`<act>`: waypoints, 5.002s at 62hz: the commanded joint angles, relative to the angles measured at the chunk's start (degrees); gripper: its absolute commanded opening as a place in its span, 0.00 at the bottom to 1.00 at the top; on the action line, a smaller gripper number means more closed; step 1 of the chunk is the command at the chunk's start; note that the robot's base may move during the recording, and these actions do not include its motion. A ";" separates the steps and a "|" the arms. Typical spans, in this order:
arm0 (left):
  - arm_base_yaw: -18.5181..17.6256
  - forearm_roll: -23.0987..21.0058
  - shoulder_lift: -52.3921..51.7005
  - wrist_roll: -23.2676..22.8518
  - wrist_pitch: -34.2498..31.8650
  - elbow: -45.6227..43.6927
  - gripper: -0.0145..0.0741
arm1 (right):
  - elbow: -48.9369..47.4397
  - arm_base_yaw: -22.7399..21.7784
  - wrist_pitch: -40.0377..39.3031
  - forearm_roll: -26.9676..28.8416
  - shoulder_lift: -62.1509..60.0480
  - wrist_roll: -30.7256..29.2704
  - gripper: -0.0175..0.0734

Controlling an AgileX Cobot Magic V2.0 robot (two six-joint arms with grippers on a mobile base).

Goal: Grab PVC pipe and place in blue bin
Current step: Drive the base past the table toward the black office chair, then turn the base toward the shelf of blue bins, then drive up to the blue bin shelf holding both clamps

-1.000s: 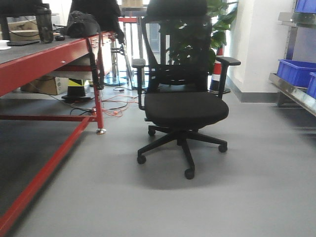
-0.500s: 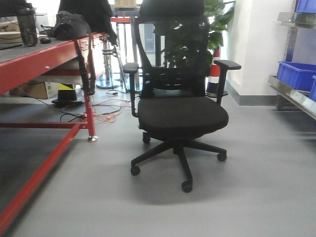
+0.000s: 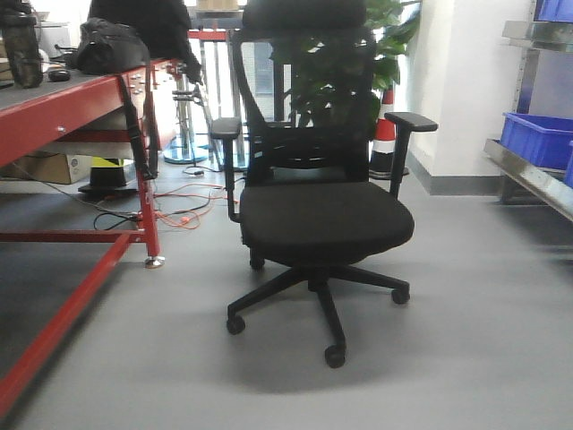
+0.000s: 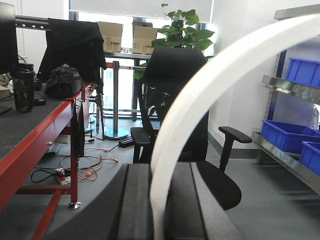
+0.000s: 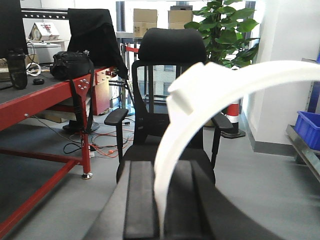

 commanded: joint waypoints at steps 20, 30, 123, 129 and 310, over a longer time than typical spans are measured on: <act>-0.20 -0.45 -0.36 -0.16 -1.66 -0.07 0.04 | 0.05 0.18 -0.85 -0.30 -0.16 -0.50 0.01; -0.20 -0.45 -0.36 -0.16 -1.66 -0.07 0.04 | 0.05 0.18 -0.85 -0.30 -0.16 -0.50 0.01; -0.20 -0.45 -0.36 -0.16 -1.66 -0.07 0.04 | 0.05 0.18 -0.85 -0.30 -0.16 -0.50 0.01; -0.20 -0.45 -0.36 -0.16 -1.66 -0.07 0.04 | 0.05 0.18 -0.85 -0.30 -0.16 -0.50 0.01; -0.20 -0.45 -0.36 -0.16 -1.66 -0.07 0.04 | 0.05 0.18 -0.85 -0.30 -0.16 -0.50 0.01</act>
